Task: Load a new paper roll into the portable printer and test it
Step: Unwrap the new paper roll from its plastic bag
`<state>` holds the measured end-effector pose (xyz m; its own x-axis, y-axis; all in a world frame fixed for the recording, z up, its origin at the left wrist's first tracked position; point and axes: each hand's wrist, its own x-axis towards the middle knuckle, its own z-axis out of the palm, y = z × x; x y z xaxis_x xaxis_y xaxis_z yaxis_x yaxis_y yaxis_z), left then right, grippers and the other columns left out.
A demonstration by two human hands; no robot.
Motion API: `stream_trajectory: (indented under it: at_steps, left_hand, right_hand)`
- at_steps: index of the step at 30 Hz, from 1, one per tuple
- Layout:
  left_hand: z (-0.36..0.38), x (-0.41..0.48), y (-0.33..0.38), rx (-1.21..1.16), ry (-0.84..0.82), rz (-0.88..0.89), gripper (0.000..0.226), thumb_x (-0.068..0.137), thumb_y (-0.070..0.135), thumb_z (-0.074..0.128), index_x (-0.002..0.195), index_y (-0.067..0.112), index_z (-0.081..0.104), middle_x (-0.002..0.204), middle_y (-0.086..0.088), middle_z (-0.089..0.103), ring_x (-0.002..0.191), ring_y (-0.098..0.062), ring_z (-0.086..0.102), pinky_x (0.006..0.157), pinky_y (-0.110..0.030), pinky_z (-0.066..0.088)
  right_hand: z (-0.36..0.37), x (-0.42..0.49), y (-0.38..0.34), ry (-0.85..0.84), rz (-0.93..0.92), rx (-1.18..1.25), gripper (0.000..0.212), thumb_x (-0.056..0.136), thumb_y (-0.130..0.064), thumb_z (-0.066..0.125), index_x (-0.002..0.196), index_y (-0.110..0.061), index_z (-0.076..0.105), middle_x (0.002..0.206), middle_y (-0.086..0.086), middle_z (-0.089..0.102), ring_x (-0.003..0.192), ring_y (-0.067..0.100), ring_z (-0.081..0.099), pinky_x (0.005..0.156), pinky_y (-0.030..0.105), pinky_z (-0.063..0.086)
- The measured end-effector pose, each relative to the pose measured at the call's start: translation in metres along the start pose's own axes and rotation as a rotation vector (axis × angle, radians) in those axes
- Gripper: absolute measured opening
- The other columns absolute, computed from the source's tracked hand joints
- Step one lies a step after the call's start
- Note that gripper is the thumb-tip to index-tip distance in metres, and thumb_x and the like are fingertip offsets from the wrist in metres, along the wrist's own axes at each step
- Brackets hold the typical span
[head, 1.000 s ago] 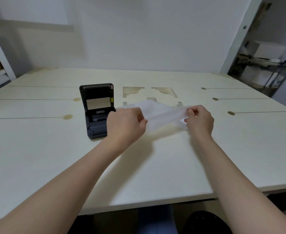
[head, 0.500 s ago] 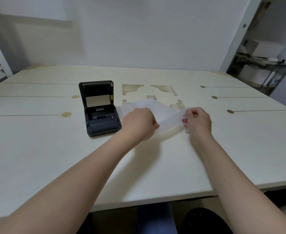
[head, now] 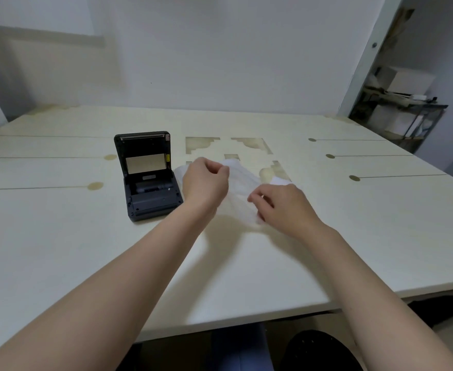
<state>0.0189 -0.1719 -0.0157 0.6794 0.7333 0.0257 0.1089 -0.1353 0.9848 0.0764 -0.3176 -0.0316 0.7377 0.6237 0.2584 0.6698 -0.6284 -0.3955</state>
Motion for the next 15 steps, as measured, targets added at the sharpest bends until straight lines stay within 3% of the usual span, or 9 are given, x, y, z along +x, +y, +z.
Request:
stream_trajectory:
  at_steps: [2,4,7,9,11,13,15]
  left_hand:
    - [0.004,-0.003,0.002,0.014,0.014,0.083,0.004,0.092,0.021,0.058,0.09,0.017,0.058,0.083,0.009,0.059,0.076,-0.012,0.058,0.07,-0.029,0.049]
    - [0.008,-0.004,0.004,0.025,-0.113,0.1,0.013,0.092,0.03,0.059,0.092,0.017,0.06,0.082,0.012,0.059,0.077,-0.006,0.056,0.068,-0.025,0.044]
    - [0.006,0.012,0.007,0.073,-0.151,0.123,0.024,0.096,0.038,0.053,0.103,0.018,0.064,0.095,0.01,0.063,0.093,-0.011,0.059,0.074,-0.025,0.045]
    - [0.004,0.037,0.002,0.263,-0.068,0.181,0.029,0.097,0.032,0.048,0.121,0.022,0.062,0.121,0.001,0.064,0.12,-0.021,0.054,0.096,-0.036,0.046]
    - [0.006,0.061,-0.006,0.583,-0.079,0.124,0.044,0.1,0.035,0.041,0.14,0.02,0.048,0.142,-0.008,0.053,0.136,-0.029,0.04,0.109,-0.044,0.036]
    - [0.011,0.08,-0.014,0.81,-0.134,-0.009,0.055,0.101,0.044,0.036,0.146,0.012,0.037,0.148,-0.014,0.045,0.139,-0.034,0.033,0.113,-0.046,0.029]
    - [0.016,0.088,-0.021,0.894,-0.178,-0.106,0.061,0.098,0.049,0.041,0.142,0.007,0.038,0.146,-0.014,0.044,0.136,-0.035,0.034,0.109,-0.043,0.032]
  right_hand:
    - [0.002,0.003,-0.006,-0.006,-0.029,-0.091,0.027,0.097,-0.029,0.049,0.114,-0.024,0.068,0.091,-0.006,0.076,0.087,0.017,0.065,0.072,0.028,0.043]
    - [0.003,0.01,-0.01,0.115,-0.026,-0.098,0.031,0.098,-0.025,0.049,0.124,-0.025,0.063,0.109,-0.008,0.073,0.099,0.018,0.065,0.076,0.028,0.041]
    - [0.004,0.019,-0.006,0.208,0.033,-0.117,0.028,0.096,-0.023,0.052,0.12,-0.025,0.066,0.114,-0.008,0.071,0.105,0.019,0.062,0.082,0.031,0.045]
    - [0.006,0.02,-0.001,0.204,0.059,-0.158,0.031,0.094,-0.027,0.055,0.124,-0.03,0.062,0.116,-0.011,0.068,0.108,0.018,0.058,0.082,0.033,0.046]
    - [0.01,0.02,0.003,0.22,0.044,-0.158,0.042,0.091,-0.028,0.06,0.133,-0.031,0.055,0.12,-0.01,0.065,0.109,0.02,0.054,0.079,0.03,0.041]
    - [0.016,0.02,0.006,0.239,-0.008,-0.159,0.056,0.087,-0.025,0.066,0.14,-0.029,0.049,0.127,-0.005,0.062,0.111,0.025,0.052,0.083,0.032,0.04]
    - [0.02,0.021,0.009,0.212,-0.003,-0.158,0.067,0.086,-0.024,0.068,0.146,-0.031,0.039,0.133,-0.002,0.054,0.114,0.026,0.049,0.082,0.033,0.04]
